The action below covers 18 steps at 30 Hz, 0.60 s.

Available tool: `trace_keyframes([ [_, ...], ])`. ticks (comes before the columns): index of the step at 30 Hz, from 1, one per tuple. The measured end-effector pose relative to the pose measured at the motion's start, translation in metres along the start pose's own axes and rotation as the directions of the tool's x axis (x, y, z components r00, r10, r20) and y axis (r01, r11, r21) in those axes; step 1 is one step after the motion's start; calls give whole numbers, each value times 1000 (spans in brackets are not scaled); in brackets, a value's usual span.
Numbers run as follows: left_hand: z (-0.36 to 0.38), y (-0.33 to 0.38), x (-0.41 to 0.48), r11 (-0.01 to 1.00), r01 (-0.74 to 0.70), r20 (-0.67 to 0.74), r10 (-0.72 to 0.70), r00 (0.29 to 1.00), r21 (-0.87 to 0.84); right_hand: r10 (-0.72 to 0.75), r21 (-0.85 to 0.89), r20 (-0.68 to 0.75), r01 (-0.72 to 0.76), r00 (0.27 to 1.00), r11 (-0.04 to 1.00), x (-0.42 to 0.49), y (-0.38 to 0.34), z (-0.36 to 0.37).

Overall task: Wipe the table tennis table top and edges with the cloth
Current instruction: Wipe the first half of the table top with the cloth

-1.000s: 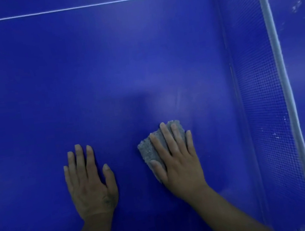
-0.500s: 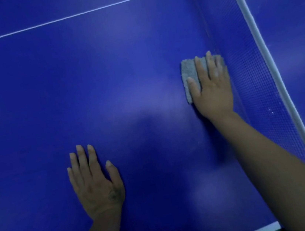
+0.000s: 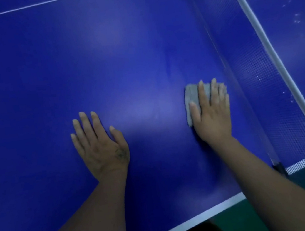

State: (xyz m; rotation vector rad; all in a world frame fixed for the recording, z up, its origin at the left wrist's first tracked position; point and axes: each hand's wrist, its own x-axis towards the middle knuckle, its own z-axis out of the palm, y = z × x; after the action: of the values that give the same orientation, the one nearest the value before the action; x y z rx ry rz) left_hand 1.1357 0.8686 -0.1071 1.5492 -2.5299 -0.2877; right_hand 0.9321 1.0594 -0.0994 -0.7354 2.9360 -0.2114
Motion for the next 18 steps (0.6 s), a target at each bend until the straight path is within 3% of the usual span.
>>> trace_keyframes([
  [7, 5, -4, 2, 1000, -12, -25, 12, 1000, 10, 154, 42, 7, -154, 988, 987, 83, -61, 6],
  [10, 3, -3, 2, 1000, -12, -22, 12, 1000, -10, -26, -22, 9, 26, 1000, 999, 40, -83, 10],
  [13, 2, -4, 2, 1000, -17, -17, 17, 1000, -15, -263, -11, 0, 263, 965, 965, -39, -74, 18],
  [18, 1, -4, 3, 998, -25, -17, 24, 1000, -50, -455, 10, 72, 455, 888, 890, -104, -31, 21],
])
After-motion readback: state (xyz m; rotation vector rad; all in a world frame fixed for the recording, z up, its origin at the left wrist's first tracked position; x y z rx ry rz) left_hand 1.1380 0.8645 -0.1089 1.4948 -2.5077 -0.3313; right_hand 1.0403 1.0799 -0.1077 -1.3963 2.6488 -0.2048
